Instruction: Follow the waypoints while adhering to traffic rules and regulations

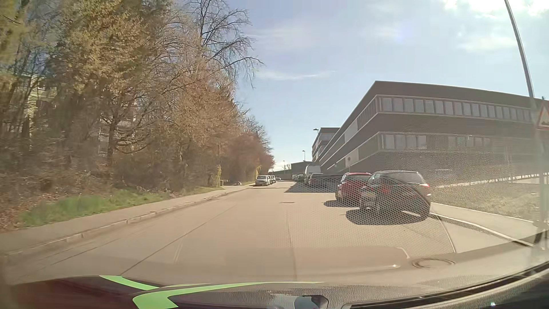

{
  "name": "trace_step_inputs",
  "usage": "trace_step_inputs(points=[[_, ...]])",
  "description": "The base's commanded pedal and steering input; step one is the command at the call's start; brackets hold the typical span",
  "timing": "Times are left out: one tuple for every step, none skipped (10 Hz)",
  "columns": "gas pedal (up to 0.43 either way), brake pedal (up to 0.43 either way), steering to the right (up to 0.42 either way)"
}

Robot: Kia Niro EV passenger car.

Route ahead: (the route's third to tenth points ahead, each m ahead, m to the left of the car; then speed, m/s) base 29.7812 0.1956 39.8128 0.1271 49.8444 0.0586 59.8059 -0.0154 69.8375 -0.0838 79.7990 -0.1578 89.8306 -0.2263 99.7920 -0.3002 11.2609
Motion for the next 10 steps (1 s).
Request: trace_step_inputs(points=[[0.26, 0.0, 0.0], [0.26, 0.0, 0.0], [0.169, 0.0, 0.002], [0.0, 0.0, 0.005], [0.0, 0.0, 0.005], [0.0, 0.0, 0.009], [0.0, 0.0, 0.01], [0.0, 0.104, 0.009], [0.0, 0.159, 0.009], [0.0, 0.195, 0.008]])
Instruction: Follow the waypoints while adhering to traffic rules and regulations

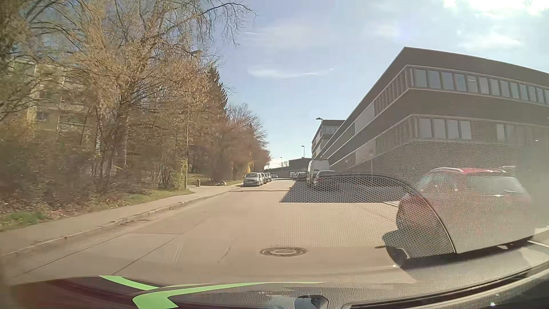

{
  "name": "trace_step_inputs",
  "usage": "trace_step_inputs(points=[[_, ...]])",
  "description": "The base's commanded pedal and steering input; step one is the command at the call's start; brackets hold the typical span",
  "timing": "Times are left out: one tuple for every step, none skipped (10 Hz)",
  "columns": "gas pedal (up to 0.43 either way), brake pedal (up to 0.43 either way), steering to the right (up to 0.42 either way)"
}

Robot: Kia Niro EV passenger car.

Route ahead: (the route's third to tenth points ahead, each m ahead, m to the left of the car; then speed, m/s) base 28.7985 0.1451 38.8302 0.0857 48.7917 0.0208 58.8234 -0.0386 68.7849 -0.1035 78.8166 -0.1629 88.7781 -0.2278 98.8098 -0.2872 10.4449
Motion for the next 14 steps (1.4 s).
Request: trace_step_inputs(points=[[0.0, 0.226, 0.007], [0.0, 0.238, 0.007], [0.0, 0.238, 0.006], [0.0, 0.244, 0.004], [0.0, 0.244, 0.004], [0.0, 0.256, 0.004], [0.0, 0.256, 0.004], [0.0, 0.262, 0.003], [0.0, 0.262, 0.003], [0.0, 0.262, 0.003], [0.0, 0.268, 0.003], [0.0, 0.268, 0.003], [0.0, 0.268, 0.003], [0.0, 0.268, 0.003]])
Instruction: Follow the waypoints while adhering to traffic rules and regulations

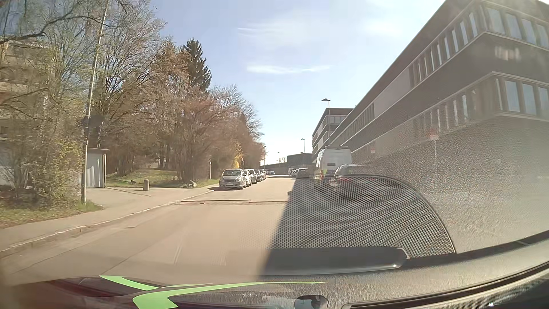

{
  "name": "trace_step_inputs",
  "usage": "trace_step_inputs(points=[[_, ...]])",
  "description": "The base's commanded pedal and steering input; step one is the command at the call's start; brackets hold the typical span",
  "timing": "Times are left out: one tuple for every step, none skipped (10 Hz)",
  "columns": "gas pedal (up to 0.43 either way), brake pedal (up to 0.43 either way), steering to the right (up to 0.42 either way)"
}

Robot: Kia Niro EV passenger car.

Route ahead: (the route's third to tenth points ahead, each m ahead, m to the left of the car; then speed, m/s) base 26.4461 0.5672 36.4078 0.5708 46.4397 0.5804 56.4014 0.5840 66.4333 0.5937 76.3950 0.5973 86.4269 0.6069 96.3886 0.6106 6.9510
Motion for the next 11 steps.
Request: trace_step_inputs(points=[[0.0, 0.262, 0.001], [0.0, 0.262, 0.0], [0.0, 0.262, 0.0], [0.0, 0.256, 0.0], [0.0, 0.238, 0.0], [0.0, 0.238, 0.0], [0.0, 0.226, 0.0], [0.0, 0.22, 0.0], [0.0, 0.22, 0.0], [0.0, 0.22, 0.001], [0.0, 0.207, 0.003]])
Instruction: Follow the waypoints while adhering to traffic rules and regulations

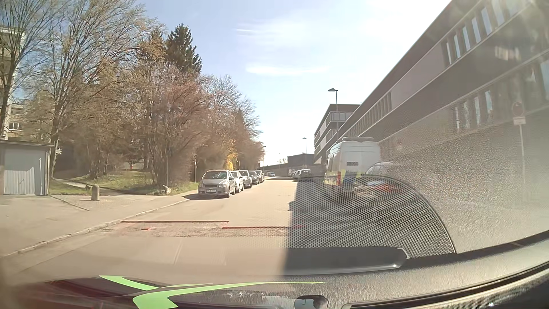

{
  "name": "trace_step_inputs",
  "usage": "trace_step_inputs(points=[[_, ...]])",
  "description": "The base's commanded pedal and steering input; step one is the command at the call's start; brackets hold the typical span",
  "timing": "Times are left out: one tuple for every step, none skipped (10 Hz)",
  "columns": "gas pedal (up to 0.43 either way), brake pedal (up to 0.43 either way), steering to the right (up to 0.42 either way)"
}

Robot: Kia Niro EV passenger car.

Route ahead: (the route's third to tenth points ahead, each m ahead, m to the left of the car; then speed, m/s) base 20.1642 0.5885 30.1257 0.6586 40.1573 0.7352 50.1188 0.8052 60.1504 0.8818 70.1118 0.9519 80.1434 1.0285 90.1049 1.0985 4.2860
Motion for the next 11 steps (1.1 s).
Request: trace_step_inputs(points=[[0.0, 0.195, 0.004], [0.0, 0.165, 0.004], [0.0, 0.0, 0.004], [0.0, 0.0, 0.003], [0.0, 0.0, 0.003], [0.0, 0.0, 0.0], [0.0, 0.0, -0.003], [0.0, 0.0, -0.004], [0.0, 0.0, -0.004], [0.0, 0.0, -0.004], [0.0, 0.0, -0.004]])
